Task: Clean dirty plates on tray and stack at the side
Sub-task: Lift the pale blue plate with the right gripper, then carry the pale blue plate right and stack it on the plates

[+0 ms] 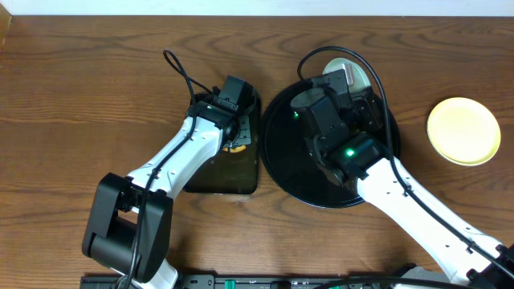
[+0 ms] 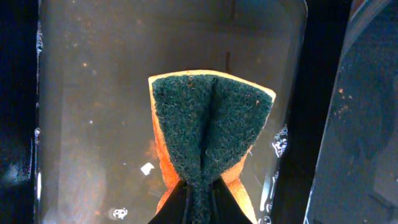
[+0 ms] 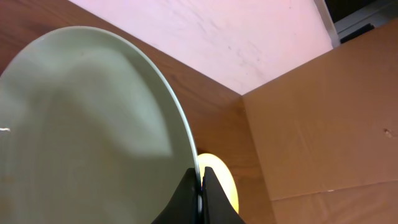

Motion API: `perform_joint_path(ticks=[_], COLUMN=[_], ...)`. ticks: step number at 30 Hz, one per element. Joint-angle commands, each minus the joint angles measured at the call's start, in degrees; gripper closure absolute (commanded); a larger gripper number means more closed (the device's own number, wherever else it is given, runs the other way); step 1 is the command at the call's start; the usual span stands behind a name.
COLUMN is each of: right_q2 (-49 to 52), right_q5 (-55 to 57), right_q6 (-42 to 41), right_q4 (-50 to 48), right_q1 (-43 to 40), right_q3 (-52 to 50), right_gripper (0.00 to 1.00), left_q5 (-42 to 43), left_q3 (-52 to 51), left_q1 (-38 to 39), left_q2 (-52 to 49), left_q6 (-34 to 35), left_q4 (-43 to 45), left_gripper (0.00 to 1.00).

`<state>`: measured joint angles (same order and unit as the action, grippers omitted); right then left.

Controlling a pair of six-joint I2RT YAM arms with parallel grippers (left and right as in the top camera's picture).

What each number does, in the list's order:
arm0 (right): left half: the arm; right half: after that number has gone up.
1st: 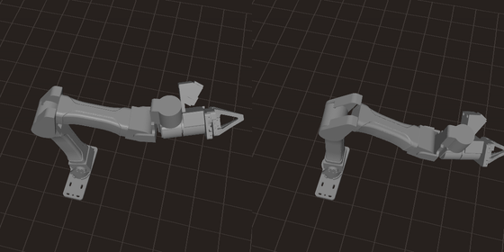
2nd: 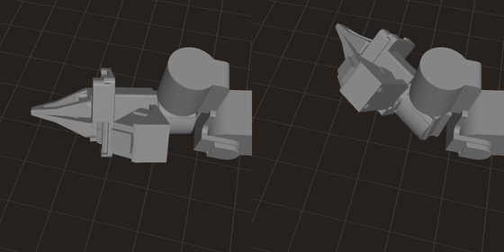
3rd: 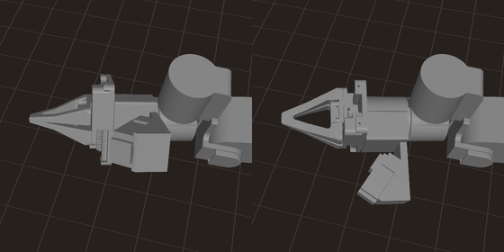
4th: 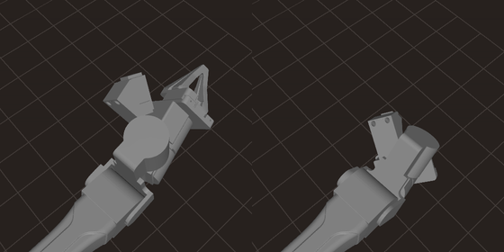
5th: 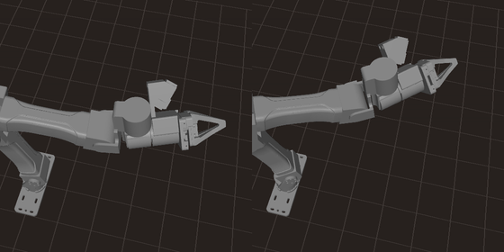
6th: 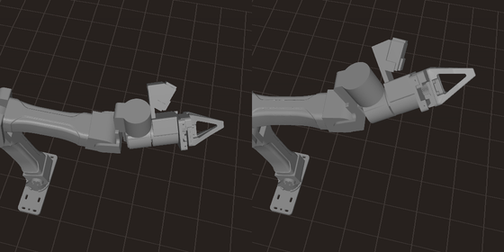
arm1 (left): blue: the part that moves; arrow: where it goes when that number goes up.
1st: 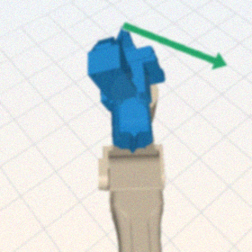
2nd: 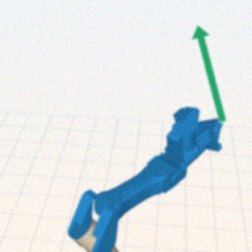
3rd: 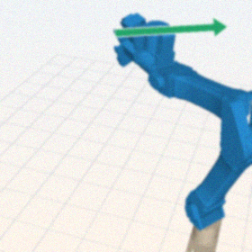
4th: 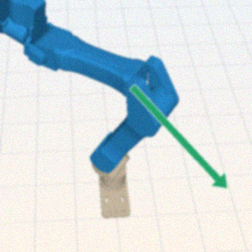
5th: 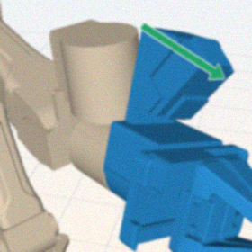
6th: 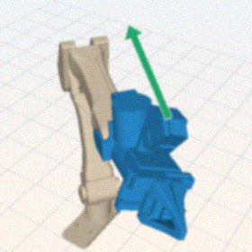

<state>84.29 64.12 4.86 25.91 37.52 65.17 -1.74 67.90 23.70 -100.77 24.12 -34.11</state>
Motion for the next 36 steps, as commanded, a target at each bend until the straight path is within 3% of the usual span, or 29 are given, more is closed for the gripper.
perform_joint_path(ticks=[1, 5, 12, 18, 26, 36], right_q2=[-1.2, -1.2, -1.2, -1.2, -1.1, 0.5], right_q5=[2.5, 2.2, -8.9, -21.1, -27.2, -43.1], right_q6=[0.1, -2.5, -15.1, -23.7, -31.2, -32.7], right_q4=[-0.5, -0.7, 5.9, 10.5, 10.6, 6.7], right_q1=[0.5, -0.1, -6.1, -17.4, -36.7, -59.7], right_q3=[0.4, 0.4, 0.4, 0.4, 0.4, 0.4], right_gripper=[0.99, 0.99, 0.99, 0.99, 0.99, 0.99], left_q5=[-0.9, -0.9, -0.9, -1.5, -2.6, -2.6], left_q3=[-0.3, -0.3, -0.3, -0.3, -0.3, -0.3], left_q1=[-0.2, -0.2, -0.2, -0.2, -0.3, -0.3], left_q2=[-0.1, -0.1, -0.1, -0.1, -0.1, -0.1], left_q6=[-0.5, -0.5, -1.3, -2.7, -2.7, -2.7], left_q4=[-0.1, -0.2, -0.6, -0.6, -1.3, -1.4], left_gripper=[0.92, 0.92, 0.92, 0.92, 0.92, 0.91])
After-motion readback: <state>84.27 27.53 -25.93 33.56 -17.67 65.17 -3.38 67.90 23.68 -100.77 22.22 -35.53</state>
